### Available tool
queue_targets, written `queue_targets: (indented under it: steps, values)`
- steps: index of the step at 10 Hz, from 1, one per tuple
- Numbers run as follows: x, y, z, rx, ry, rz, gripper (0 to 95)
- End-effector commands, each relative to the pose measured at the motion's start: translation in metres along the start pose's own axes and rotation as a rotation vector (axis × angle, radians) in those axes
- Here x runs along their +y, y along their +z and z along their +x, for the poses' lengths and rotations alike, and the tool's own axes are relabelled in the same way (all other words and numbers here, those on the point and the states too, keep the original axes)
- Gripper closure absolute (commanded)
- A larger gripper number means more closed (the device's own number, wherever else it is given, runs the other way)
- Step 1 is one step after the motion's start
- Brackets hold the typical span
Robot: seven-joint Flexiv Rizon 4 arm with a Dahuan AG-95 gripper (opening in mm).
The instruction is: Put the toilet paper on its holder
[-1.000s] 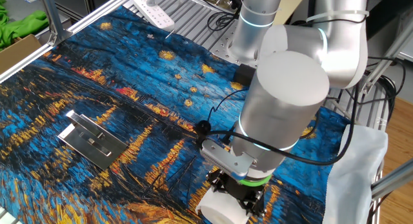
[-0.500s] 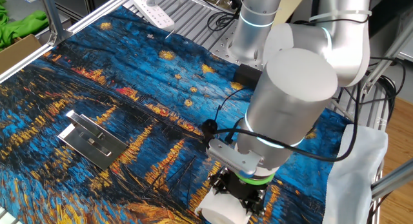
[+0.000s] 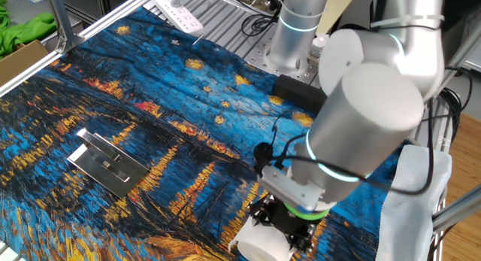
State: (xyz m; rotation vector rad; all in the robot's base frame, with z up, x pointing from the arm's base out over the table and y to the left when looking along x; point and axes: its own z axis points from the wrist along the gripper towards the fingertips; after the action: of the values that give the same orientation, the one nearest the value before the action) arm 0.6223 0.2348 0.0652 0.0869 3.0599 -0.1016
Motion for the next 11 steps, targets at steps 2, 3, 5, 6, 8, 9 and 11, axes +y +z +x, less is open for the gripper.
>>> queue_targets:
  steps: [2, 3, 5, 6, 8, 9, 11]
  values:
    - [-0.001, -0.005, 0.002, 0.026, 0.024, -0.016, 95.0]
    - [-0.002, -0.008, 0.002, 0.027, 0.033, -0.017, 95.0]
    - [-0.004, -0.016, 0.002, 0.03, 0.068, -0.033, 95.0]
    - [-0.006, -0.022, 0.002, 0.03, 0.101, -0.036, 95.0]
    - [-0.012, -0.032, 0.002, 0.032, 0.138, -0.042, 95.0]
    - [-0.018, -0.04, 0.002, 0.052, 0.173, -0.054, 95.0]
    - [-0.028, -0.057, 0.003, 0.082, 0.241, -0.051, 95.0]
